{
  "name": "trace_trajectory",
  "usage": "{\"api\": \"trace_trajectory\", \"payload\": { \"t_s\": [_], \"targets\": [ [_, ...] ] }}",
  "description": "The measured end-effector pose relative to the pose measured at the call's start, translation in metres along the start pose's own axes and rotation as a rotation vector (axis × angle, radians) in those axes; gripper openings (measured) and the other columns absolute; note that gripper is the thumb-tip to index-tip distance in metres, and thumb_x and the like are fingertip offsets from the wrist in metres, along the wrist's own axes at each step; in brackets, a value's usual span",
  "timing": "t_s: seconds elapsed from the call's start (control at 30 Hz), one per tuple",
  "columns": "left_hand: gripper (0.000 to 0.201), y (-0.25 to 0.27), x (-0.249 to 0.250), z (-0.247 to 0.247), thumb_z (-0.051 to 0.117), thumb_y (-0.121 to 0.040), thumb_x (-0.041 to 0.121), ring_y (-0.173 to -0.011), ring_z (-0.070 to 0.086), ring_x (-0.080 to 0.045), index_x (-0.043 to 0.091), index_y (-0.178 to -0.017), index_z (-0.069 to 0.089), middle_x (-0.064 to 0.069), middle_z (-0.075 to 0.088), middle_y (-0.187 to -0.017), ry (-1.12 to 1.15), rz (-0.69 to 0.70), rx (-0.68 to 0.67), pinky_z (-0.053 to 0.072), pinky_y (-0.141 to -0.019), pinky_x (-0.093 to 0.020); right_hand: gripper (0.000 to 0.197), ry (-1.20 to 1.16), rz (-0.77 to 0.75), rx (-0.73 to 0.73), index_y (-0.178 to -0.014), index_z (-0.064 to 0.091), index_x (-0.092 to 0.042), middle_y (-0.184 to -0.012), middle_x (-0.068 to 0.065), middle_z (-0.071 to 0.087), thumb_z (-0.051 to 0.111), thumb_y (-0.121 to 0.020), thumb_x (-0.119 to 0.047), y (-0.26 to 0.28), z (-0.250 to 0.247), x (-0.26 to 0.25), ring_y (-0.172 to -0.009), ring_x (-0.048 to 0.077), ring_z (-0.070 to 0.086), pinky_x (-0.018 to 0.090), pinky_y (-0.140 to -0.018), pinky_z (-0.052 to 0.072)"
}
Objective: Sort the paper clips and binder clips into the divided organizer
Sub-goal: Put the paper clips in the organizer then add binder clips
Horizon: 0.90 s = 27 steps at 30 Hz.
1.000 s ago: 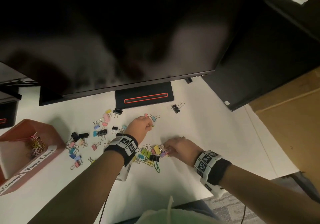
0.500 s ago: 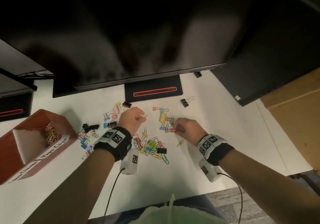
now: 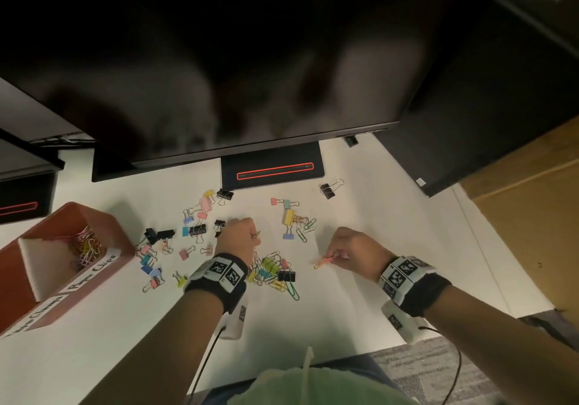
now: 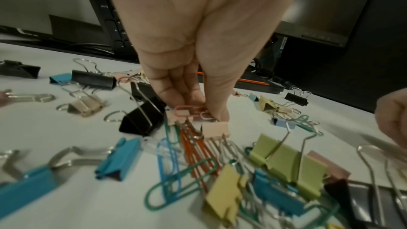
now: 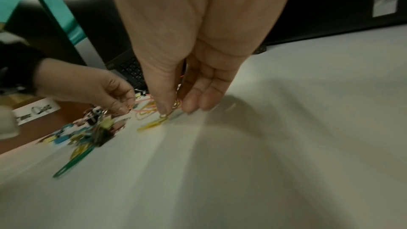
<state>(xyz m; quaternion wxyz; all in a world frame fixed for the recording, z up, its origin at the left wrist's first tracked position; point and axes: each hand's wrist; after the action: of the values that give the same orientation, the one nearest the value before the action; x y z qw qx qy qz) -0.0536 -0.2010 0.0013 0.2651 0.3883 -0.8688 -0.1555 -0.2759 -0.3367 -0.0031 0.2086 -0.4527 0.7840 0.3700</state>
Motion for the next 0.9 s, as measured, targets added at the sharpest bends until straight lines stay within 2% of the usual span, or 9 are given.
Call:
{"api": "trace_trajectory", "payload": {
  "t_s": [0.07,0.13,0.23,0.33,0.53,0.63,0.7,0.8,0.9],
  "targets": [
    [0.01,0.0,0.001,0.002,0.059,-0.088,0.011,-0.088,0.06,-0.02,0.008,-0.098,0.057,-0.008,0.062,-0.1,0.006,0.004,0.011,0.049,-0.074,-0.027,0.012,0.027,-0.041,-0.037,-0.093,0.071,-0.012,-0.106,0.001,0.053,0.066,-0.083,-0.015,0.002,0.007,-0.004,-0.076,0.014,0.056,0.024,-0.075,0.046],
    [0.014,0.001,0.002,0.005,0.056,-0.089,0.009,-0.092,0.062,-0.021,0.008,-0.103,0.057,-0.008,0.064,-0.101,0.004,-0.014,0.003,0.052,-0.079,-0.03,0.014,0.09,-0.056,-0.058,-0.096,0.07,-0.012,-0.115,0.0,0.053,0.063,-0.085,-0.017,0.0,0.014,-0.009,-0.083,0.019,0.06,0.028,-0.081,0.048],
    [0.015,0.001,0.002,0.005,0.053,-0.091,0.011,-0.094,0.062,-0.024,0.008,-0.105,0.058,-0.011,0.065,-0.102,-0.065,0.011,-0.028,0.053,-0.083,-0.034,0.015,0.129,-0.073,-0.039,-0.098,0.069,-0.011,-0.108,0.003,0.062,0.06,-0.087,-0.017,-0.007,0.018,-0.015,-0.092,0.021,0.06,0.032,-0.086,0.048],
    [0.018,-0.001,0.001,0.002,0.051,-0.093,0.013,-0.099,0.059,-0.025,0.006,-0.107,0.058,-0.012,0.062,-0.106,-0.152,0.067,-0.077,0.05,-0.086,-0.033,0.018,0.127,-0.045,-0.014,-0.102,0.068,-0.013,-0.105,0.003,0.066,0.059,-0.088,-0.02,-0.014,0.018,-0.018,-0.098,0.019,0.058,0.029,-0.089,0.044],
    [0.022,-0.001,0.004,0.0,0.051,-0.088,0.004,-0.103,0.056,-0.026,0.004,-0.11,0.055,-0.012,0.055,-0.113,-0.414,0.176,-0.126,0.049,-0.089,-0.032,0.015,0.015,0.062,0.008,-0.098,0.064,-0.016,-0.093,0.002,0.069,0.065,-0.083,-0.019,-0.02,0.017,-0.025,-0.081,0.016,0.06,0.028,-0.078,0.049],
    [0.03,0.005,0.008,0.003,0.051,-0.085,-0.001,-0.107,0.055,-0.027,0.002,-0.115,0.049,-0.013,0.055,-0.115,-0.519,0.234,-0.116,0.047,-0.091,-0.033,0.028,-0.018,0.143,0.013,-0.108,0.058,-0.018,-0.094,0.002,0.07,0.067,-0.082,-0.019,-0.022,0.017,-0.029,-0.083,0.018,0.063,0.029,-0.08,0.052],
    [0.036,0.009,0.009,0.003,0.051,-0.083,-0.003,-0.108,0.055,-0.028,0.001,-0.118,0.044,-0.014,0.054,-0.117,-0.56,0.269,-0.124,0.048,-0.091,-0.034,0.022,0.021,0.161,0.012,-0.104,0.062,-0.017,-0.096,0.001,0.069,0.066,-0.083,-0.02,-0.025,0.017,-0.032,-0.082,0.015,0.06,0.027,-0.08,0.051],
    [0.039,0.009,0.006,0.003,0.052,-0.08,-0.007,-0.107,0.055,-0.029,0.001,-0.118,0.044,-0.015,0.054,-0.116,-0.501,0.298,-0.143,0.049,-0.09,-0.034,0.016,0.082,0.17,0.007,-0.098,0.066,-0.014,-0.1,0.003,0.067,0.063,-0.085,-0.022,-0.028,0.018,-0.04,-0.088,0.017,0.059,0.026,-0.08,0.047],
    [0.033,0.003,0.0,-0.002,0.051,-0.083,-0.006,-0.105,0.056,-0.027,0.002,-0.115,0.05,-0.014,0.057,-0.114,-0.313,0.275,-0.155,0.049,-0.09,-0.031,0.017,0.129,0.19,0.005,-0.096,0.068,-0.009,-0.103,0.009,0.059,0.061,-0.086,-0.022,-0.031,0.02,-0.049,-0.089,0.023,0.058,0.032,-0.085,0.049]
  ]
}}
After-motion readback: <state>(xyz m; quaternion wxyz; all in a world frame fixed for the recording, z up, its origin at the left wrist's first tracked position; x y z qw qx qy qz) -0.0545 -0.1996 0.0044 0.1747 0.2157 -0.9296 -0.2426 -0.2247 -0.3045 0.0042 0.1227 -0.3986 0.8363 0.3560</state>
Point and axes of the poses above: each hand's wrist, its own y-axis away from the middle knuckle, its own z-axis out of the palm, x = y × z
